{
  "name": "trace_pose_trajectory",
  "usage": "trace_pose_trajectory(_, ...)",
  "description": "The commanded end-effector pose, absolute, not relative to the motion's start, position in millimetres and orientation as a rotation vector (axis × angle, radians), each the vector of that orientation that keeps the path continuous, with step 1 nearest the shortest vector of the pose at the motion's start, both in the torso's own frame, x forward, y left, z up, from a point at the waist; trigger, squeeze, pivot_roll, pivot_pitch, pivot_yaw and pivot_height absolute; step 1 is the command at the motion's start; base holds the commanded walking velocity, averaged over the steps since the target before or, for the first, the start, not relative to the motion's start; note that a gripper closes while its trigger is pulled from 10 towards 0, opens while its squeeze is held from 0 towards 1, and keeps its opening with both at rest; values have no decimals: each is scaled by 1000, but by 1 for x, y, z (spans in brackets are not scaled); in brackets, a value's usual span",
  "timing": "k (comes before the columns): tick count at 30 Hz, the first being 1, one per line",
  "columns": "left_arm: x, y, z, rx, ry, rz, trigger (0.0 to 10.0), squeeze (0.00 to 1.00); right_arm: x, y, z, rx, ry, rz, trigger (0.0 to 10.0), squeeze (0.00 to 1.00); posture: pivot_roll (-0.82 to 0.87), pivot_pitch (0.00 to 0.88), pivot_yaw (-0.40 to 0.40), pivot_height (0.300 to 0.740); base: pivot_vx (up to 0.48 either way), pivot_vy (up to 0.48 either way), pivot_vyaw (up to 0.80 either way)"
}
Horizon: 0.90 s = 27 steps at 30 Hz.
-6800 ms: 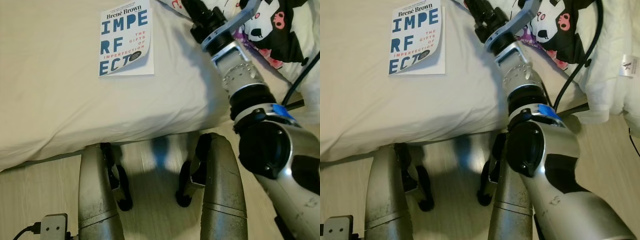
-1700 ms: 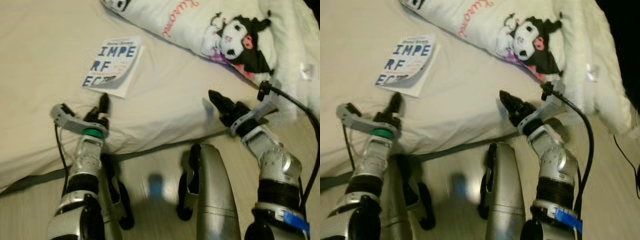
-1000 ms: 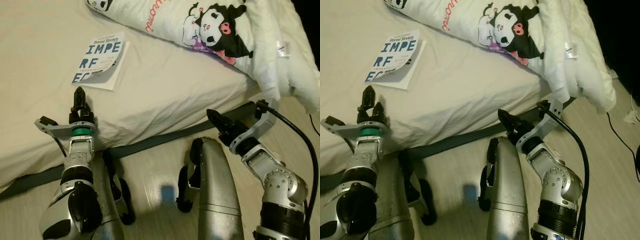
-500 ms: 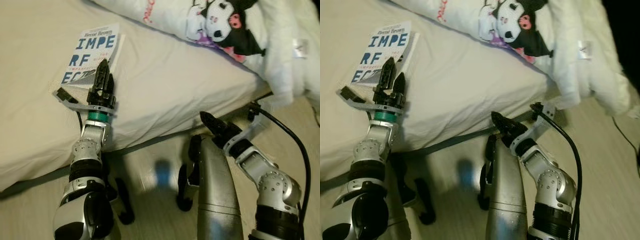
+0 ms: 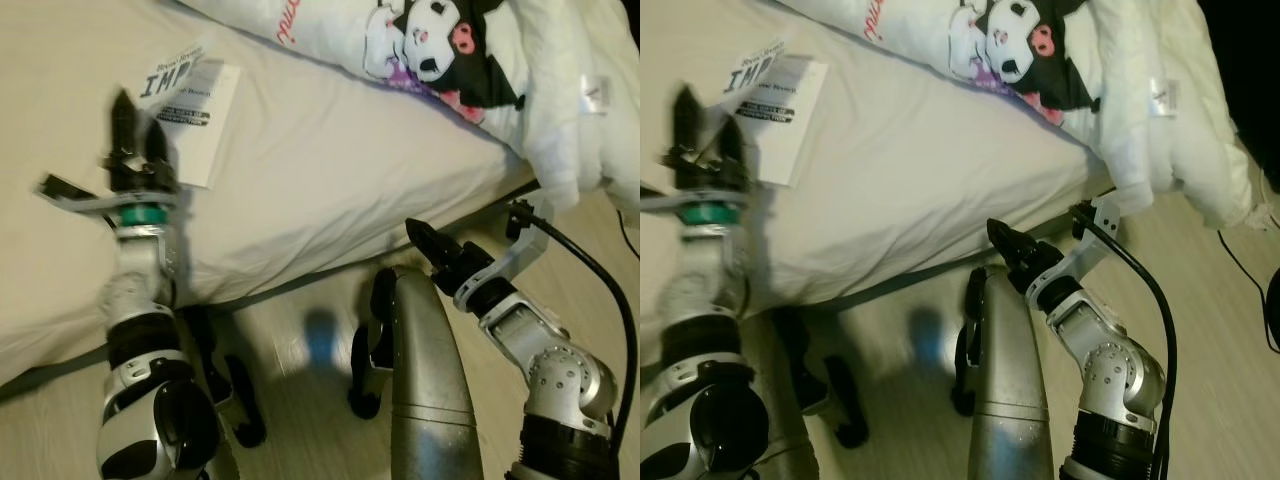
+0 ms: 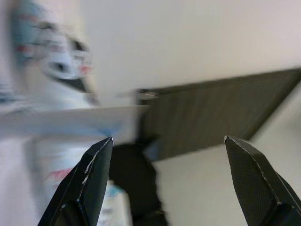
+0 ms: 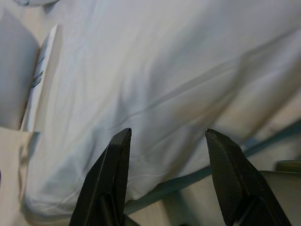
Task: Clean up the room
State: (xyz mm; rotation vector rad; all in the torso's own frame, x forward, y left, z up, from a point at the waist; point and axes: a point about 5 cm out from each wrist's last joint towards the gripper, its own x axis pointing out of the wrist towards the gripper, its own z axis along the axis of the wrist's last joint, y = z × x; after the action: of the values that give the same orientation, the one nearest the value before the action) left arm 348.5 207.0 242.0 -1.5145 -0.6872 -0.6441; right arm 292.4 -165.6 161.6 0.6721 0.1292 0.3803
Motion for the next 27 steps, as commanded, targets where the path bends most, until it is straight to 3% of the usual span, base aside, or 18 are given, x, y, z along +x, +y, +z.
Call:
trace_pose_trajectory(1,341,207,237,-1524,-689,-691,10000,0,287,-164,153,687,159,370,10000,0,-206,513,89,483,0,0,0)
trace_pose_trajectory(2,333,200,245,-1498,-693,-781,10000,0,286,-164,153,689,162,371,10000,0,-202,512,90,483,0,0,0)
trace_pose_trajectory(8,325,197,256,-1481,-713,-829,10000,0,286,-165,153,691,162,369,10000,0,-200,516,91,483,0,0,0)
trace_pose_trajectory(10,329,201,254,-1445,-710,-760,10000,0,286,-165,154,692,160,368,10000,0,-198,519,91,483,0,0,0)
trace_pose_trajectory(12,351,220,229,-1382,-612,-418,10000,0,286,-164,155,692,159,369,10000,0,-202,525,90,483,0,0,0)
trace_pose_trajectory(13,351,220,229,-1382,-612,-418,10000,0,286,-164,155,692,159,369,10000,0,-202,525,90,483,0,0,0)
trace_pose_trajectory(15,365,237,185,-1201,-411,-14,10000,0,285,-165,155,691,160,368,10000,0,-203,532,89,483,0,0,0)
trace_pose_trajectory(16,366,238,170,-1119,-341,70,10000,0,284,-165,155,691,160,367,10000,0,-204,534,89,483,0,0,0)
trace_pose_trajectory(18,366,237,157,-1056,-266,133,10000,0,284,-166,155,690,159,365,10000,0,-211,535,89,483,0,0,0)
trace_pose_trajectory(27,366,233,151,-1045,-234,188,10000,0,282,-168,157,684,155,358,10000,0,-219,532,91,483,0,0,0)
